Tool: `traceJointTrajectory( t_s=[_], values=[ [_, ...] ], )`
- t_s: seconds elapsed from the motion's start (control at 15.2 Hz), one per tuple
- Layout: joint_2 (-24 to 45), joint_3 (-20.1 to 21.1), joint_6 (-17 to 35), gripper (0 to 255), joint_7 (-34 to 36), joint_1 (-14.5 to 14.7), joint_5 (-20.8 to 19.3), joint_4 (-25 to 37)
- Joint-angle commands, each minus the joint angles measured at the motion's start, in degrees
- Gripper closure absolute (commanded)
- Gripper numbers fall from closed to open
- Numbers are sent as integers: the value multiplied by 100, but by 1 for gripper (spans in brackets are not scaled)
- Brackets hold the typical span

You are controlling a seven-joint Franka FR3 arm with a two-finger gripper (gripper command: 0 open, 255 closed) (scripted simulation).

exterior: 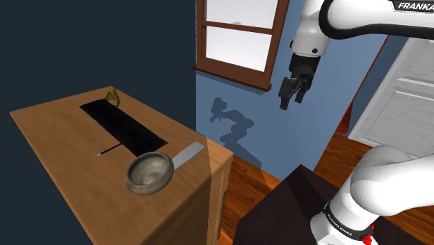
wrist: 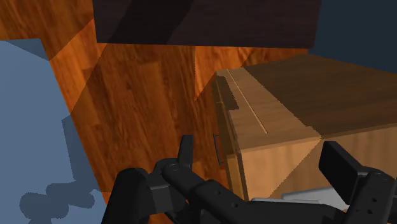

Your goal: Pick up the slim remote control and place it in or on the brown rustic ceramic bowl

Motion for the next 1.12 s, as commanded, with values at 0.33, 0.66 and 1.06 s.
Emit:
traceJointTrajectory(
  t_s=[0.33, 0.66, 1.06],
  values=[
    [178, 767, 634, 0, 1404, -105, 543, -376],
    [688, 1559, 1361, 0, 2783, -251, 991, -478],
    [1696, 2510, 2291, 0, 4459, -570, 1220, -246]
  ],
)
